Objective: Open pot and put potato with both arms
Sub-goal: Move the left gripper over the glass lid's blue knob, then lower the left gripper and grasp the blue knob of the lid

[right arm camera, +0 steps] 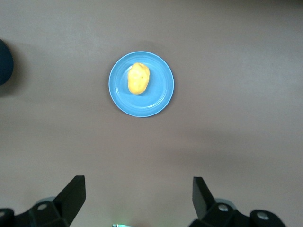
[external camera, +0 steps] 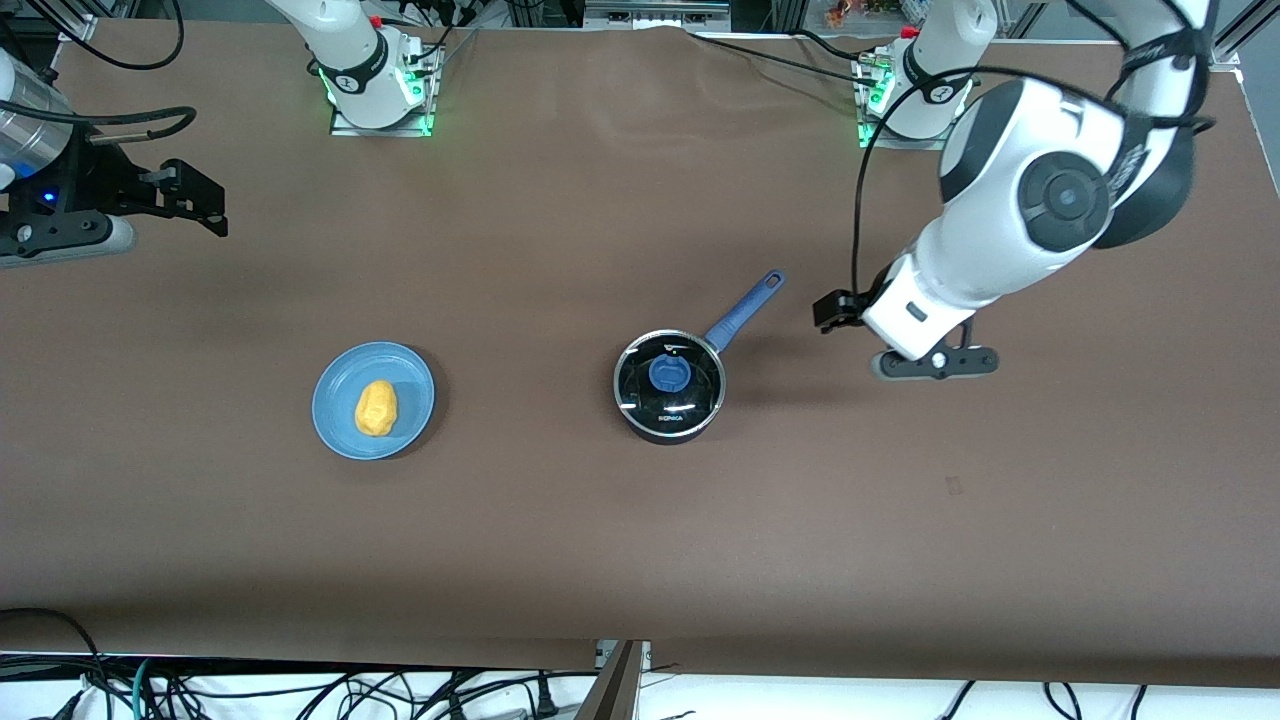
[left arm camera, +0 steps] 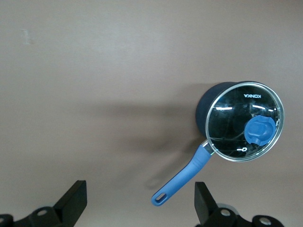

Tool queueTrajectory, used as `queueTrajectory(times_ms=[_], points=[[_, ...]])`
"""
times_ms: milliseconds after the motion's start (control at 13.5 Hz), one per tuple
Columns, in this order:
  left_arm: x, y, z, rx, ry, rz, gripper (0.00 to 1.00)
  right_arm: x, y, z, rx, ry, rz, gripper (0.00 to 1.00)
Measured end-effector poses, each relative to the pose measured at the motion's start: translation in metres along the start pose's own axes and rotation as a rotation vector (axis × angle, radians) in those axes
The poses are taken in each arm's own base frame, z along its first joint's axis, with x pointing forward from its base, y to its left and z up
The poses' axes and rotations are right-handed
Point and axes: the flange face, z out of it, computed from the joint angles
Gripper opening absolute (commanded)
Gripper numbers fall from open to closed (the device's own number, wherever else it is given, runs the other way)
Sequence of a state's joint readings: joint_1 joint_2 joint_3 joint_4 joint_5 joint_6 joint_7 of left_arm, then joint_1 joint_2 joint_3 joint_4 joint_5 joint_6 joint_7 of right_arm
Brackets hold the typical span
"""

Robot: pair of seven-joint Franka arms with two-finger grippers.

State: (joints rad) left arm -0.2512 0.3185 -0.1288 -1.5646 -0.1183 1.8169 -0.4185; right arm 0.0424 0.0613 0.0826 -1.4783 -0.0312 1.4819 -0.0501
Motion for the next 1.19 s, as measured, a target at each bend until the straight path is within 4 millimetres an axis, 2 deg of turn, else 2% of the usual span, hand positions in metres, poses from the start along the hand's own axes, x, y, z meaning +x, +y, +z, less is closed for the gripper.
queueTrajectory(times_ms=[74,222,370,519,667,815,963,1185], points=[[0.001,0.016,0.012,-0.012,0.017,0.01,1.0,0.0,0.0,0.0,0.0,0.0,0.0,1.0],[-0.003,0.062,0.051,-0.035,0.039,-0.025,1.0,0.0,0.0,0.0,0.0,0.0,0.0,1.0],[-0.018,0.113,0.097,-0.048,0.041,-0.048,1.0,0.0,0.0,0.0,0.0,0.0,0.0,1.0],[-0.037,0.151,0.13,-0.055,0.04,-0.04,1.0,0.0,0.0,0.0,0.0,0.0,0.0,1.0],[-0.046,0.175,0.138,-0.059,0.047,-0.039,1.0,0.0,0.0,0.0,0.0,0.0,0.0,1.0],[-0.045,0.191,0.144,-0.038,0.078,-0.032,1.0,0.0,0.0,0.0,0.0,0.0,0.0,1.0],[-0.044,0.207,0.16,-0.019,0.092,-0.009,1.0,0.0,0.0,0.0,0.0,0.0,0.0,1.0],[-0.041,0.217,0.185,0.024,0.109,0.027,1.0,0.0,0.0,0.0,0.0,0.0,0.0,1.0]])
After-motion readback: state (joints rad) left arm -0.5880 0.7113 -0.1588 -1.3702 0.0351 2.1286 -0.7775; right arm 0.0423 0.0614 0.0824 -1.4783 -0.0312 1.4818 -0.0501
